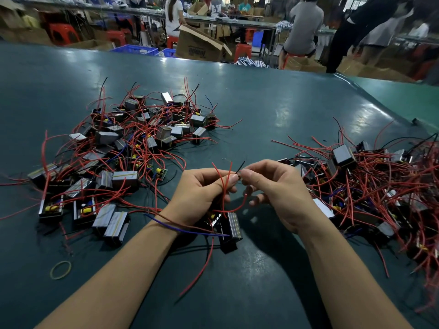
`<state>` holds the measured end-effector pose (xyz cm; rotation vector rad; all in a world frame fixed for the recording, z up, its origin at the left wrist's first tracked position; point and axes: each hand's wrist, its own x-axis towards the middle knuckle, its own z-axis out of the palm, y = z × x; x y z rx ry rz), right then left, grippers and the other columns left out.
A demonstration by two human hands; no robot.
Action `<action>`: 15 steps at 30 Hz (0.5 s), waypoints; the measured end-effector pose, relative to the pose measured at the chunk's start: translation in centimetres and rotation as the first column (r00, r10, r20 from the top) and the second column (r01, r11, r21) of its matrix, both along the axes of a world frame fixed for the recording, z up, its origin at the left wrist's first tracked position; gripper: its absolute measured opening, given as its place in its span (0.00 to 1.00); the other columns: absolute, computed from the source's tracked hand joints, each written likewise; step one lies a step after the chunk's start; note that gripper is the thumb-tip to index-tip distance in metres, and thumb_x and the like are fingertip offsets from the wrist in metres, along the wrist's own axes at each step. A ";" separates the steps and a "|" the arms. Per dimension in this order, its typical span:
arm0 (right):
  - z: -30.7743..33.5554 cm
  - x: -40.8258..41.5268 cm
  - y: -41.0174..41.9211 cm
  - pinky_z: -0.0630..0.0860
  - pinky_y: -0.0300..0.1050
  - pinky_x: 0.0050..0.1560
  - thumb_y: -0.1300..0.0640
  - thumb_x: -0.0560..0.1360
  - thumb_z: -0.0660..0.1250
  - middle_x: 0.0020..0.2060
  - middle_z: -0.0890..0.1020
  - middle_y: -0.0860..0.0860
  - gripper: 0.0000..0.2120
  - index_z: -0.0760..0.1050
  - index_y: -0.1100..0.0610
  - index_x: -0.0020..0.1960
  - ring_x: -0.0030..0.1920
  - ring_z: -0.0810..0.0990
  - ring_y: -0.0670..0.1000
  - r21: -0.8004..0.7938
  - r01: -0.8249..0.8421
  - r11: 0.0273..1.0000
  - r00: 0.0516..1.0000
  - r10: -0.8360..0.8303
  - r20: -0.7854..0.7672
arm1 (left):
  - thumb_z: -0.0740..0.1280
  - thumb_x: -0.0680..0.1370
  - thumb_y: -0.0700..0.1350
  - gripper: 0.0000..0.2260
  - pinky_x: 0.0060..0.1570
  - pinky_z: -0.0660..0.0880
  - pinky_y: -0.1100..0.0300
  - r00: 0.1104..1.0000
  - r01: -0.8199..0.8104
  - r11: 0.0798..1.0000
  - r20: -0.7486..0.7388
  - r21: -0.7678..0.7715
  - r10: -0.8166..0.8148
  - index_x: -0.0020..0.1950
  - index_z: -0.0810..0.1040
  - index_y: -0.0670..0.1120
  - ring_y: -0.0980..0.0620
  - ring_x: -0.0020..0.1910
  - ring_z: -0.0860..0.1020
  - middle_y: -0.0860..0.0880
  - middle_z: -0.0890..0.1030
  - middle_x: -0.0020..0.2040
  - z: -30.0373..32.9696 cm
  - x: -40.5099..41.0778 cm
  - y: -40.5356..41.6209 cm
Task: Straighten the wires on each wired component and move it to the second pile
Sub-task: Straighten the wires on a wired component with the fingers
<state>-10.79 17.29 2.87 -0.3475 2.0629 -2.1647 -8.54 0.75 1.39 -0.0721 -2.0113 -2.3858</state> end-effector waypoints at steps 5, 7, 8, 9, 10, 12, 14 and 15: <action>-0.1 -0.1 0.0 0.75 0.39 0.26 0.62 0.75 0.71 0.34 0.84 0.54 0.02 0.81 0.59 0.43 0.31 0.81 0.49 -0.022 0.048 0.999 0.999 -0.048 -0.024 | 0.70 0.70 0.46 0.07 0.28 0.75 0.62 0.999 0.026 1.000 -0.021 -0.002 -0.026 0.42 0.84 0.43 0.54 0.27 0.77 0.47 0.83 0.34 0.1 0.1 0.0; 0.0 -0.1 0.1 0.75 0.38 0.27 0.63 0.75 0.70 0.34 0.84 0.54 0.02 0.80 0.60 0.44 0.31 0.81 0.50 -0.051 0.065 0.997 0.998 -0.066 -0.013 | 0.70 0.72 0.42 0.05 0.28 0.76 0.64 1.000 0.030 1.000 -0.009 0.010 -0.030 0.44 0.84 0.43 0.54 0.28 0.79 0.47 0.84 0.35 0.1 0.0 0.0; 0.1 -0.1 0.1 0.75 0.38 0.27 0.63 0.75 0.69 0.34 0.84 0.54 0.02 0.80 0.60 0.44 0.31 0.82 0.50 -0.061 0.077 0.995 0.997 -0.078 -0.013 | 0.69 0.74 0.39 0.04 0.28 0.76 0.65 0.999 0.038 0.999 -0.001 0.027 -0.038 0.45 0.84 0.42 0.55 0.29 0.79 0.46 0.84 0.35 0.1 0.1 0.0; 0.0 -0.1 0.1 0.75 0.38 0.27 0.63 0.75 0.69 0.34 0.84 0.54 0.02 0.80 0.60 0.44 0.32 0.82 0.50 -0.070 0.084 0.994 0.996 -0.086 -0.014 | 0.68 0.75 0.37 0.05 0.28 0.76 0.65 0.999 0.045 0.998 0.008 0.051 -0.045 0.47 0.84 0.43 0.55 0.29 0.80 0.46 0.84 0.36 0.2 0.1 0.0; 0.0 -0.1 0.0 0.75 0.37 0.27 0.63 0.75 0.69 0.34 0.84 0.54 0.02 0.81 0.60 0.44 0.32 0.82 0.50 -0.077 0.086 0.993 0.996 -0.087 -0.014 | 0.68 0.75 0.35 0.07 0.28 0.76 0.66 0.999 0.048 0.996 0.017 0.073 -0.050 0.48 0.83 0.43 0.55 0.29 0.80 0.46 0.84 0.36 0.2 0.1 0.0; 0.0 -0.1 -0.1 0.76 0.37 0.28 0.63 0.75 0.69 0.34 0.84 0.55 0.02 0.81 0.60 0.44 0.33 0.83 0.50 -0.085 0.083 0.993 0.996 -0.084 -0.018 | 0.68 0.75 0.34 0.08 0.29 0.76 0.65 0.999 0.044 0.997 0.016 0.071 -0.045 0.49 0.83 0.45 0.55 0.29 0.80 0.46 0.84 0.35 0.3 0.1 -0.1; 0.0 -0.1 -0.2 0.76 0.37 0.29 0.63 0.75 0.69 0.34 0.84 0.55 0.02 0.81 0.61 0.44 0.33 0.83 0.50 -0.093 0.077 0.993 0.997 -0.079 -0.013 | 0.67 0.76 0.34 0.08 0.29 0.76 0.66 0.999 0.035 0.999 -0.013 0.024 -0.035 0.48 0.83 0.45 0.55 0.28 0.79 0.48 0.84 0.35 0.4 0.2 -0.1; 0.0 -0.1 -0.2 0.77 0.37 0.29 0.64 0.75 0.69 0.34 0.84 0.55 0.02 0.81 0.61 0.45 0.33 0.83 0.50 -0.100 0.075 0.992 0.997 -0.076 -0.008 | 0.68 0.76 0.36 0.07 0.28 0.76 0.66 0.999 0.022 1.000 -0.028 0.006 -0.021 0.47 0.84 0.45 0.55 0.28 0.78 0.48 0.84 0.35 0.4 0.2 0.0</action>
